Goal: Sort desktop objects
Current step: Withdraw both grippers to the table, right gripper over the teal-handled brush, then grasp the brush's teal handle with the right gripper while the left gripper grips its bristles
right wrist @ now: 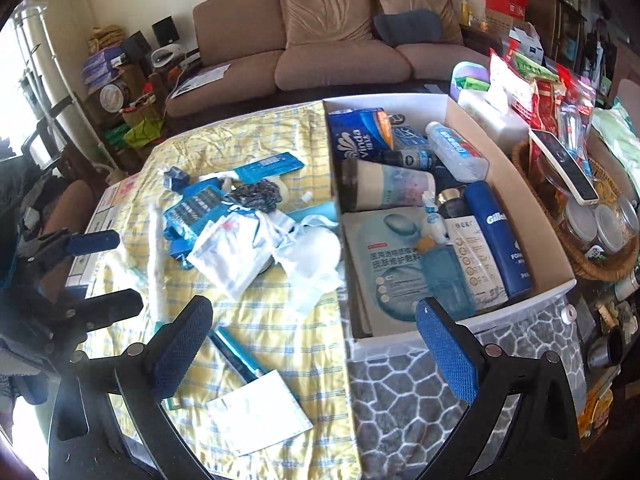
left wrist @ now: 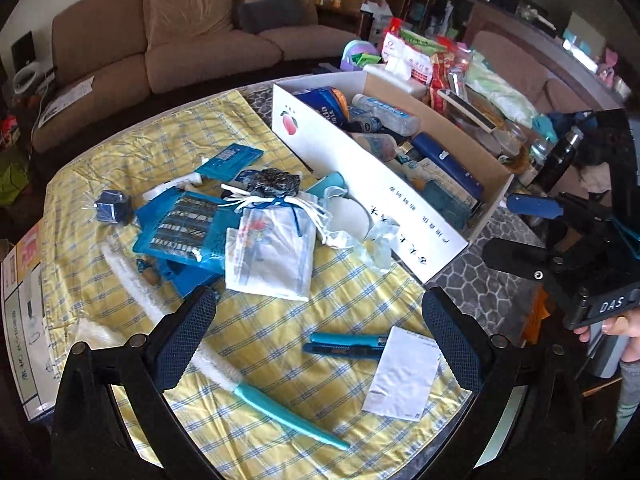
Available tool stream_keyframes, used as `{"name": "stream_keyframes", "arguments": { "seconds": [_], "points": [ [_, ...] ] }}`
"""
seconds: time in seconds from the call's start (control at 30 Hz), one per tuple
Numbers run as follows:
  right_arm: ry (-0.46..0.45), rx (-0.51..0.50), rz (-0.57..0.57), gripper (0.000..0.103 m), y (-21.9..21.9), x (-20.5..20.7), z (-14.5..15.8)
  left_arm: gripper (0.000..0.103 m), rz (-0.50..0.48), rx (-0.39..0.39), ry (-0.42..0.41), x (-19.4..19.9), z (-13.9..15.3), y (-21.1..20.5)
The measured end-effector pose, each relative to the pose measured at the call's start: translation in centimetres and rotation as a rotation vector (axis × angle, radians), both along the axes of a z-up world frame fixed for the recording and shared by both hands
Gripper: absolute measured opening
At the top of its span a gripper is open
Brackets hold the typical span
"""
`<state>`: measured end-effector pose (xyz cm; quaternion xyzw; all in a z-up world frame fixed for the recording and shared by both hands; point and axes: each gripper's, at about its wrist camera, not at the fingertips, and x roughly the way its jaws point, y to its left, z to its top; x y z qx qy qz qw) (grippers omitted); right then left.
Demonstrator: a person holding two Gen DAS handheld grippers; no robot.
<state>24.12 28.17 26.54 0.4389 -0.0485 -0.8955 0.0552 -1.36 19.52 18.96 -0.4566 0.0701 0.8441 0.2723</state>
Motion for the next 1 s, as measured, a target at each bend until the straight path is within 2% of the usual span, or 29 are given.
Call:
{"name": "stream_keyframes", "arguments": {
  "seconds": [0.1,0.3,0.5,0.77,0.87,1.0],
  "points": [
    [0.031,0.002,0.030,0.103,-2.8,0.6,-0.1,0.103,0.023,-0.020,0.010,0.3,-0.6,-2.3],
    [0.051,-0.011,0.054,0.103,-6.6,0.8,-1.4,0.103,0.102,0.028,-0.006,0.9,-2.4,-8.8],
    [0.048,-0.005,0.067,0.103,-9.3,0.2,-3.9,0.103,0.191,0.079,-0.051,1.4,-6.5,-15.3],
    [0.035,-0.001,0.143,0.103,-12.9,0.0,-7.7,0.103,0.257,0.135,-0.123,2.3,-11.2,-20.1],
    [0.005,0.013,0.194,0.098,-15.0,0.0,-9.4,0.103,0.272,0.164,-0.141,2.0,-12.2,-20.8],
    [-0.046,-0.011,0.226,0.081,-17.3,0.2,-11.9,0.103,0.274,0.215,-0.145,1.8,-12.8,-21.0]
  ]
}}
